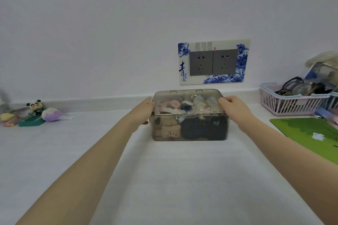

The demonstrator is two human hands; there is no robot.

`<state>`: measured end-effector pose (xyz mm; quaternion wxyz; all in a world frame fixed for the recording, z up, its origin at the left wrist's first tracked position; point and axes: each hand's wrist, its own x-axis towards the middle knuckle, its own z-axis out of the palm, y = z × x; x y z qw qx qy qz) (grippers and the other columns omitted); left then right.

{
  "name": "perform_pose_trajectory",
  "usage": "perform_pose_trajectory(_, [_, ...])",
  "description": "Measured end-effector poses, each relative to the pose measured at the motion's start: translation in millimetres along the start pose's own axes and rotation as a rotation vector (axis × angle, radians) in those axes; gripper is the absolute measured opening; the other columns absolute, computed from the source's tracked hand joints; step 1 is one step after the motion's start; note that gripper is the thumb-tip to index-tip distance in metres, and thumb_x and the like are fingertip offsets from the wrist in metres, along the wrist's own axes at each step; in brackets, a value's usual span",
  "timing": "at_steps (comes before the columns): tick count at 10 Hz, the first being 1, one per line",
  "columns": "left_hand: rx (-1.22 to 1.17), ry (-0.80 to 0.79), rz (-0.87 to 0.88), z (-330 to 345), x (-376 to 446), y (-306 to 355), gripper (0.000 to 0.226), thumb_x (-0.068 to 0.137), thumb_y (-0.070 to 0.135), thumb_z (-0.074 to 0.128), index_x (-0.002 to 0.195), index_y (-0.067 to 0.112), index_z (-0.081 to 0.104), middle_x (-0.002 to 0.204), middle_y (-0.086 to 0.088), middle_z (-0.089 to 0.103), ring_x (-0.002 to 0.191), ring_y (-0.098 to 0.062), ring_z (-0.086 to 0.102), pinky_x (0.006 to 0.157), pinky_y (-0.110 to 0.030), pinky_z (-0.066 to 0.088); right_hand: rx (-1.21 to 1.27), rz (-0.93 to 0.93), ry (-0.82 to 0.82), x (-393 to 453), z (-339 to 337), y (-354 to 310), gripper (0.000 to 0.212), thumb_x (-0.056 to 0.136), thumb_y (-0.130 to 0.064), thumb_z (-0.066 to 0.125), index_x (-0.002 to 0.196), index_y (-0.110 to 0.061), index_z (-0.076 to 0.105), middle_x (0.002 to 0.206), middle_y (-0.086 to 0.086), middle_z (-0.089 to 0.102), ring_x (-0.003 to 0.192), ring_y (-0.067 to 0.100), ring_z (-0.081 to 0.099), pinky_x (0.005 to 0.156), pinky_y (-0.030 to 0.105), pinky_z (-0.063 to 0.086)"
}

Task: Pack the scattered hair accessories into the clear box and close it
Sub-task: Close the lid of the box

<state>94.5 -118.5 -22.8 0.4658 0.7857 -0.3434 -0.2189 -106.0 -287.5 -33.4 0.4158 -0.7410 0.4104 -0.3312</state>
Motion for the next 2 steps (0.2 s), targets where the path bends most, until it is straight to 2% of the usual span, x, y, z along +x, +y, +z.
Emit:
perform_pose_trajectory(1, [0.226, -0.056, 0.057, -4, 11, 7, 0.041, 0.099, 0.018, 0.030, 0.139, 0.031, 0.032, 0.123, 0.011, 0.049, 0.118, -0.019, 0.043, 0.090, -0.026, 0.039, -0.067, 0.073, -0.005, 12, 1, 1, 0.040, 0.087, -0.037, 0.049, 0.113, -0.009, 0.058, 0.109, 0.011, 0.062, 0.093, 0.025, 0.054, 0.078, 0.033, 0.041])
perform_pose_trajectory(2, [0.485, -0.058, 0.076, -11, 18, 22, 0.058, 0.099, 0.033, 0.036, 0.152, 0.026, 0.012, 0.150, -0.001, 0.036, 0.132, -0.024, 0.040, 0.095, -0.029, 0.035, -0.195, 0.073, -0.001, 15, -2, -12, 0.056, 0.087, -0.038, 0.051, 0.135, -0.013, 0.044, 0.131, 0.011, 0.054, 0.111, 0.029, 0.054, 0.091, 0.037, 0.042])
